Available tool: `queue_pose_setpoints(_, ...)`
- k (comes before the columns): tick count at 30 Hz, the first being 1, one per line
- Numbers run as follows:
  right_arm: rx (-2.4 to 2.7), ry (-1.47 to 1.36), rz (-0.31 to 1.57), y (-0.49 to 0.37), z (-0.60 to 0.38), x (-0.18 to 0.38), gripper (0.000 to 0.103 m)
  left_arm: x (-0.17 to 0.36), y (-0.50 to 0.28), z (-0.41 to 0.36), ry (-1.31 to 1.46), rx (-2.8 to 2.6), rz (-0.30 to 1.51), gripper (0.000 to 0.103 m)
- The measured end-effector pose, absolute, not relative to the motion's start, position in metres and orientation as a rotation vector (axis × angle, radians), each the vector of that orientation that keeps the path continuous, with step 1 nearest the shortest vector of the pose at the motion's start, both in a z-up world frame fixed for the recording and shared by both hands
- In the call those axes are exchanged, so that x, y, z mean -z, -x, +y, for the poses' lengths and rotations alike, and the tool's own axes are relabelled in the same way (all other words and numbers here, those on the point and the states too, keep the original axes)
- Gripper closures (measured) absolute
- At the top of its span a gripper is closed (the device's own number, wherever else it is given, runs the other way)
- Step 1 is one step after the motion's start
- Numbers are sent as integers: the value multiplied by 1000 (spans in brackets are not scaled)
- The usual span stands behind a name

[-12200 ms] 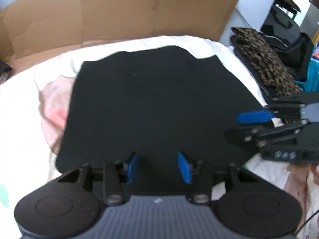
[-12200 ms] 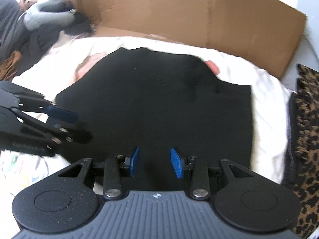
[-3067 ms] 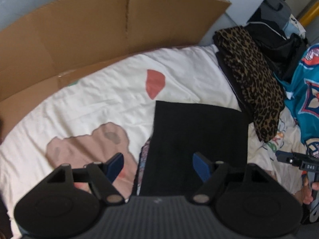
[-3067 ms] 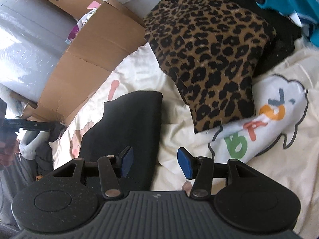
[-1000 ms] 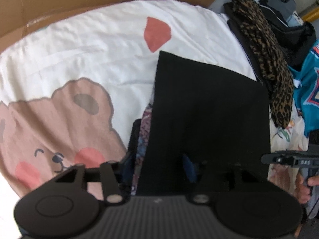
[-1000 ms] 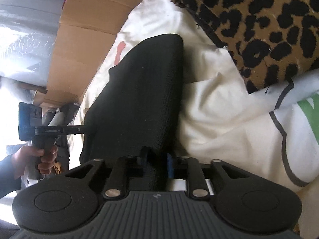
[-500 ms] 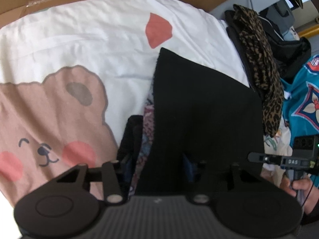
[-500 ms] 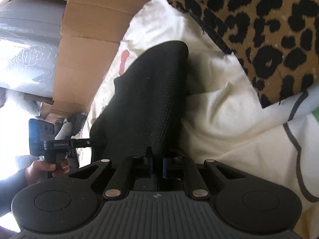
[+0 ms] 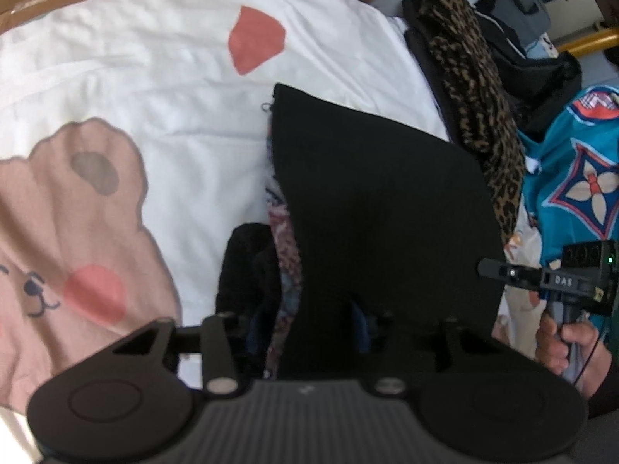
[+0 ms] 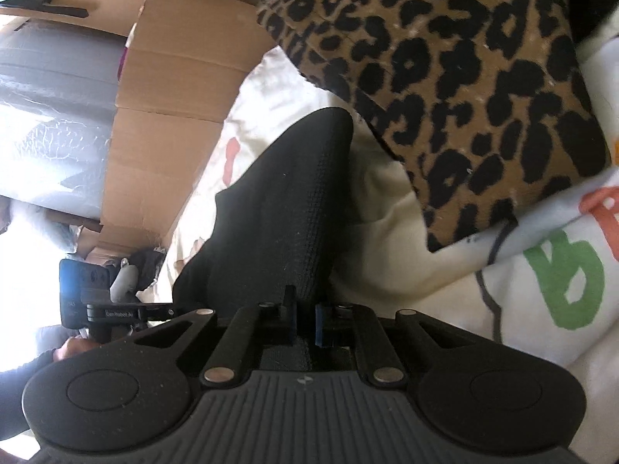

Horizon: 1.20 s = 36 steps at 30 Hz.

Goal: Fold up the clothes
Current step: 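Close the right tool on the shorts' edge while the left tool closes beside it, then hold the folded black shorts with both tools and lift them off the sheet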

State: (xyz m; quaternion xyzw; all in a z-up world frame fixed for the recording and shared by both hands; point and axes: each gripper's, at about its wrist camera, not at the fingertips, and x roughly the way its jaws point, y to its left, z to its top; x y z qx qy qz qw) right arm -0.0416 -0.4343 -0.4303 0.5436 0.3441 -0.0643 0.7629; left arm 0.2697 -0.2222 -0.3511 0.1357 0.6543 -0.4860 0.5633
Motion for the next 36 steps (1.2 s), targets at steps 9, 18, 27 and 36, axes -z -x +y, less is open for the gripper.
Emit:
queue_pose_setpoints(9,126,-1204,791,35,-428,446,79,366,-282,-221,-215,1205,1609,30)
queue_pose_setpoints(18,128,-1216,802,30,-422,452,77,361,-279,-230,-210,1276,1623,39)
queue_pose_setpoints(27,127,-1213,798,38,-422,451,78,358,-292,-220,-174,1258,1631,50)
queue_pose_setpoints(36,127,-1227,797,51,-427,457,77,368,-292,-231,-172,1279,1641,18)
